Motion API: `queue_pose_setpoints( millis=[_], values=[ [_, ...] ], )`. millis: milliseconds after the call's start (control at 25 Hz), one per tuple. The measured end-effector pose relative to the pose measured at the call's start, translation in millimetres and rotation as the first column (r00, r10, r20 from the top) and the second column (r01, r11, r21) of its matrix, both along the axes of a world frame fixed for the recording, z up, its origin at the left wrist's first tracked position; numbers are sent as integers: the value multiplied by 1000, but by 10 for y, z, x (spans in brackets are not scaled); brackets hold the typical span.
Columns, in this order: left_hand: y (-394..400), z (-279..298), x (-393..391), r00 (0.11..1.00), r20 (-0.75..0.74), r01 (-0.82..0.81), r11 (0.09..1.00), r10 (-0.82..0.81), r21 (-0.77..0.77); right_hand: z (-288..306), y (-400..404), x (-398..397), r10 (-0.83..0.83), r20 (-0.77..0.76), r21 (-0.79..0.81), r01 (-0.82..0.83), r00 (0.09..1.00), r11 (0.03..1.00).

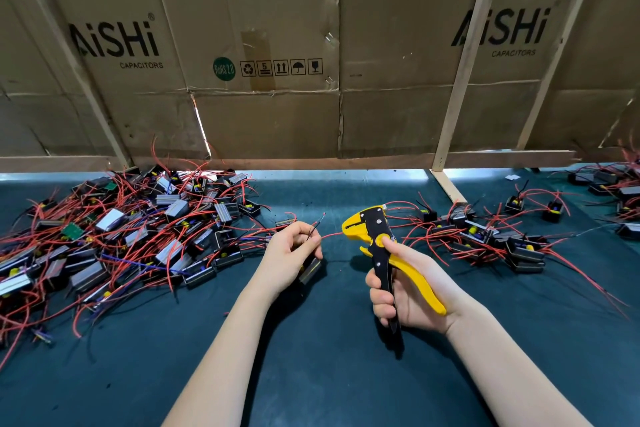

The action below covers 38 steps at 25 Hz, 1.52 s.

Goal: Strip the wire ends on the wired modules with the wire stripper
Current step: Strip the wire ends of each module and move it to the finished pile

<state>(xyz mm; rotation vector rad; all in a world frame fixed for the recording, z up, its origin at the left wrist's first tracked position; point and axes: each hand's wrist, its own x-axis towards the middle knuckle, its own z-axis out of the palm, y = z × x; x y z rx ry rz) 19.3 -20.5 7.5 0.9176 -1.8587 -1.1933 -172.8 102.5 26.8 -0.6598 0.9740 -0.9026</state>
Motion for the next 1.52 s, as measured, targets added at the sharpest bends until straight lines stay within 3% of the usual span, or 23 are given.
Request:
queue_pose_setpoints(
  millis=[240, 360, 480, 600, 720, 840, 920, 1040, 1120, 1160, 1240, 1320, 1440, 1520],
  values=[
    [0, -6, 5, 1000, 5, 26, 1000, -26, 8, -8, -59, 23, -164, -41, -1, 164, 986, 987],
    [9, -9, -9, 999, 11, 33, 999, -33, 10, -25, -53, -2, -151, -25, 10, 151, 988, 988],
    [-5, -15, 4, 1000, 2, 18, 1000, -18, 22, -50, -44, 41, -142, 75, 37, 140, 987, 990],
    [-14, -24, 28, 999, 39, -2, 1000, 2, 0, -61, -51, 56, -243, 196, 122, 222, 950, 967],
    [-38, -35, 103, 954, 281, -32, 968, 103, -247, -53, -48, 30, -267, 217, 160, 235, 939, 959],
    [-34, 26, 156, 786, 551, 15, 882, 281, -471, -52, -62, 34, -253, 206, 164, 221, 945, 961],
    [-24, 89, 130, 798, 529, -13, 887, 288, -462, -56, -64, 31, -253, 213, 174, 218, 944, 960],
    [61, 311, -154, 913, 300, -99, 864, 275, -493, -65, -83, 29, -252, 212, 173, 217, 944, 961],
    [153, 501, -489, 973, 158, -58, 843, 168, -535, -56, -91, 39, -254, 216, 174, 219, 943, 960],
    [234, 588, -664, 987, 160, 62, 850, 27, -523, -42, -91, 42, -260, 230, 176, 223, 938, 959],
    [397, 650, -911, 932, 254, 344, 850, -258, -399, -17, -84, 46, -271, 257, 177, 230, 928, 957],
    [442, 598, -937, 892, 320, 422, 841, -318, -339, -16, -77, 52, -269, 252, 174, 230, 930, 958],
    [248, 451, -605, 943, 319, 261, 813, -99, -520, -41, -90, 50, -266, 227, 175, 229, 937, 958],
    [59, 361, -260, 958, 203, -34, 782, 203, -623, -40, -93, 49, -266, 209, 187, 229, 941, 955]
  ],
)
